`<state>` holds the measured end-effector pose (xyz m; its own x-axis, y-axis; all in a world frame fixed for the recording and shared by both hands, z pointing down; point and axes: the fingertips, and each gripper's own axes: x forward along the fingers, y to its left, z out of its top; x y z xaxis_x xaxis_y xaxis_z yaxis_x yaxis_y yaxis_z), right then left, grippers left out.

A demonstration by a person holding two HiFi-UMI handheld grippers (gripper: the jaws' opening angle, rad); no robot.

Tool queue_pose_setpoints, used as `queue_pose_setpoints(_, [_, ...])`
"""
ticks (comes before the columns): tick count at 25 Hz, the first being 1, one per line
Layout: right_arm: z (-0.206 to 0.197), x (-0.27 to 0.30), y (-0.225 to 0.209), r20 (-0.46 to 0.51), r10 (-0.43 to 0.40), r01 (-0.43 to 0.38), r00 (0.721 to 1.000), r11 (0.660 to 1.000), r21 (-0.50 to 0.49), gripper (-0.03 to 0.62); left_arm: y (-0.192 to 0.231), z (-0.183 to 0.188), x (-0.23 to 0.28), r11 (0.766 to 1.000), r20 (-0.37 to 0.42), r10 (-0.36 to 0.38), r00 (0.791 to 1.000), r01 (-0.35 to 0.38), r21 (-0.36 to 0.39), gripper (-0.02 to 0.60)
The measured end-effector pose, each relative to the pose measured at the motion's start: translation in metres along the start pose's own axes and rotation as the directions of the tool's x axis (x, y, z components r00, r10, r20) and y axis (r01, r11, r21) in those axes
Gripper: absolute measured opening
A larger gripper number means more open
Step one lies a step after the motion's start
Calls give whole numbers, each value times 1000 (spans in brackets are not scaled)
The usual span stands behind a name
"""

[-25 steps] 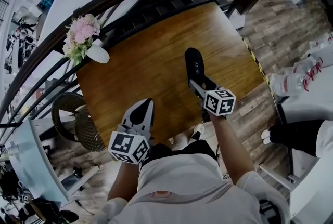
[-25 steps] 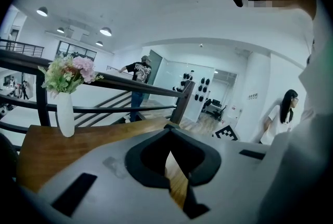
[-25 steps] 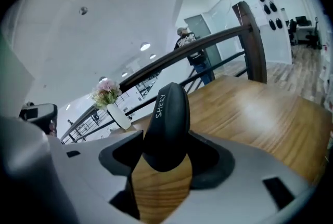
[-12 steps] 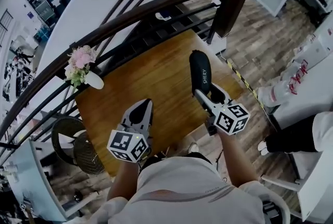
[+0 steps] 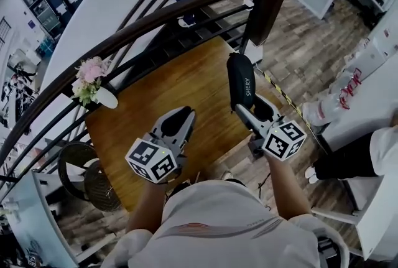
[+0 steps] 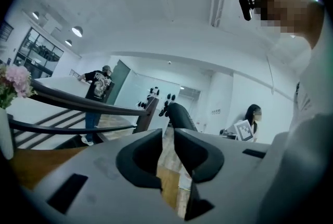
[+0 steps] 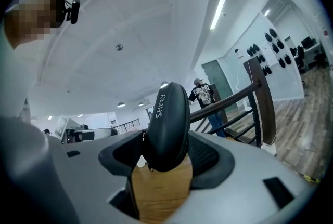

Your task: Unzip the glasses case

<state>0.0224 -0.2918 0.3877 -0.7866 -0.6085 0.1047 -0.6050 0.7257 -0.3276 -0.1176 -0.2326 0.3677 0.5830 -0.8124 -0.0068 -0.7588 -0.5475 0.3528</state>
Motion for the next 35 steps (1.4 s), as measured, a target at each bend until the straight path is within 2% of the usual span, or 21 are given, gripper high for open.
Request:
queue_pose_setpoints(2, [4, -2, 5, -3, 37, -37, 999, 999, -5, 319, -11, 4, 9, 993, 3, -104, 995, 104, -61, 192])
queue_pose_setpoints(4, [9, -2, 12, 1, 79, -79, 997, 997, -9, 319, -20, 12, 16, 962, 34, -214, 976, 216, -166, 264])
queue_pose_setpoints(6, [13, -4, 20, 2, 111, -111, 994, 994, -19, 319, -26, 19, 22, 930, 60, -279, 958, 285, -233, 277])
queue_pose_setpoints(7, [16, -6, 23, 4, 127, -127, 992, 992, -28, 319, -29, 21, 26, 923, 57, -298, 953, 303, -239, 280])
queue_pose_setpoints(12, [24, -20, 47, 7, 254, -252, 967, 961, -118, 319, -52, 26, 45, 904, 16, -376, 927, 370, -215, 299])
queue_pose_setpoints(16, [20, -28, 69, -1, 361, -356, 933, 919, -168, 319, -67, 31, 57, 875, 10, -441, 897, 433, -216, 310])
queue_pose_setpoints(19, [11, -34, 78, -34, 390, -389, 920, 901, -191, 319, -83, 31, 63, 847, 6, -492, 871, 480, -227, 321])
queue_pose_setpoints(26, [-6, -40, 95, -130, 447, -466, 885, 844, -267, 319, -101, 20, 70, 819, -39, -548, 836, 526, -230, 325])
queue_pose_setpoints(29, [-11, -37, 100, -167, 442, -473, 881, 825, -310, 319, -105, 16, 69, 820, -48, -551, 833, 531, -213, 325])
queue_pose_setpoints(31, [-11, -33, 99, -175, 423, -458, 889, 826, -329, 321, -101, 15, 72, 837, -49, -526, 849, 507, -206, 311])
queue_pose_setpoints(32, [-12, -31, 98, -179, 411, -449, 894, 828, -337, 322, -97, 15, 74, 846, -45, -510, 859, 492, -208, 278])
queue_pose_setpoints(35, [-12, -25, 91, -172, 371, -409, 912, 841, -354, 327, -89, 18, 79, 868, -18, -468, 883, 456, -197, 272])
